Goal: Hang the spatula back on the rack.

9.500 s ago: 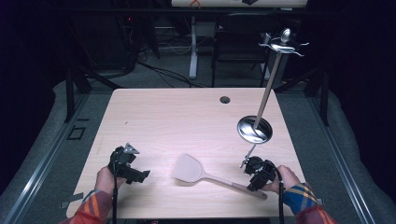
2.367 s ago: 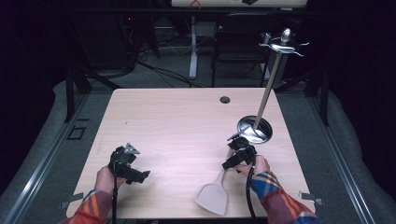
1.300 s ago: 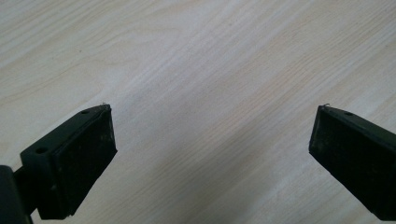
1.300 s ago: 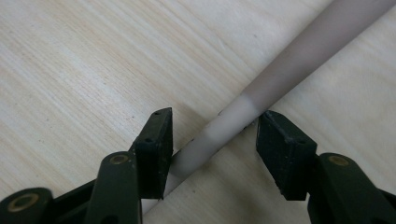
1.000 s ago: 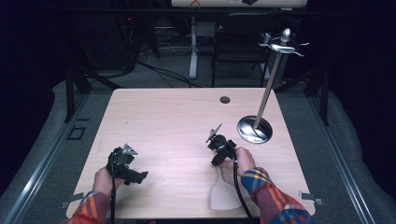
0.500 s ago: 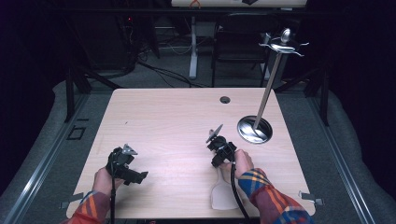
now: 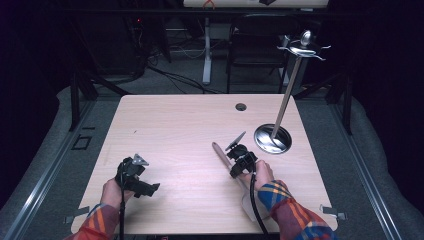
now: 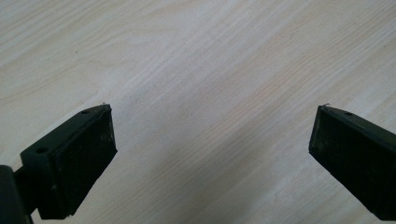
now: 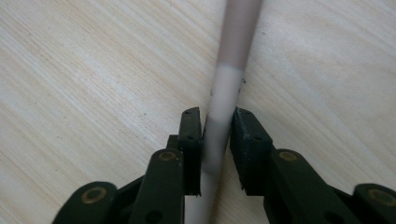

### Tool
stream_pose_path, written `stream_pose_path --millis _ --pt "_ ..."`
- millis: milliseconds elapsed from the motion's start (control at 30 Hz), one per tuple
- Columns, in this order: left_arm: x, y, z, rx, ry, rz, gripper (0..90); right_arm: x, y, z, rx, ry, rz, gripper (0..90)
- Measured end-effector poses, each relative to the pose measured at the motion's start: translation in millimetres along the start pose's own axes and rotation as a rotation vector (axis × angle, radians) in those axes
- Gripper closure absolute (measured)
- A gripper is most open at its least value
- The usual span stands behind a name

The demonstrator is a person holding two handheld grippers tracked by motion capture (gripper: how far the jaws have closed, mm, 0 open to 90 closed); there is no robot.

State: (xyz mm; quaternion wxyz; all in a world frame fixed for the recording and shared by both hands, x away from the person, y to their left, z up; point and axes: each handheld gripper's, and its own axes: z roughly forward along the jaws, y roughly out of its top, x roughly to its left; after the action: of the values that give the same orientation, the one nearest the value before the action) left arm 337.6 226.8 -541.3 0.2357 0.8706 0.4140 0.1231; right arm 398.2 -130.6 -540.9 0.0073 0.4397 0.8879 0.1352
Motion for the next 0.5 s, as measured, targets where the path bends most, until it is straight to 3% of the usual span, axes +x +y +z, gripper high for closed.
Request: stream_pose_path --millis 100,167,433,500 --pt "0.2 0.4 0.3 -0.002 0.000 0.005 0.3 -1.9 -0.4 -2.9 0.000 -0.016 -0.017 79.0" --pt "0.3 0.3 0.4 -0.001 -0.001 0.005 0.3 -1.5 -1.2 -2.3 -0.025 -0.006 0.008 79.0" --pt "-1.7 3.2 0.8 -0.005 -0.003 0.011 0.3 -4.3 -7.7 -17.7 -0.056 -0.008 -0.022 79.1" --pt "-2.1 3.7 1.5 -0.004 -0.006 0.010 0.3 -7.4 -12.1 -25.4 -0.101 -0.007 -0.020 79.1"
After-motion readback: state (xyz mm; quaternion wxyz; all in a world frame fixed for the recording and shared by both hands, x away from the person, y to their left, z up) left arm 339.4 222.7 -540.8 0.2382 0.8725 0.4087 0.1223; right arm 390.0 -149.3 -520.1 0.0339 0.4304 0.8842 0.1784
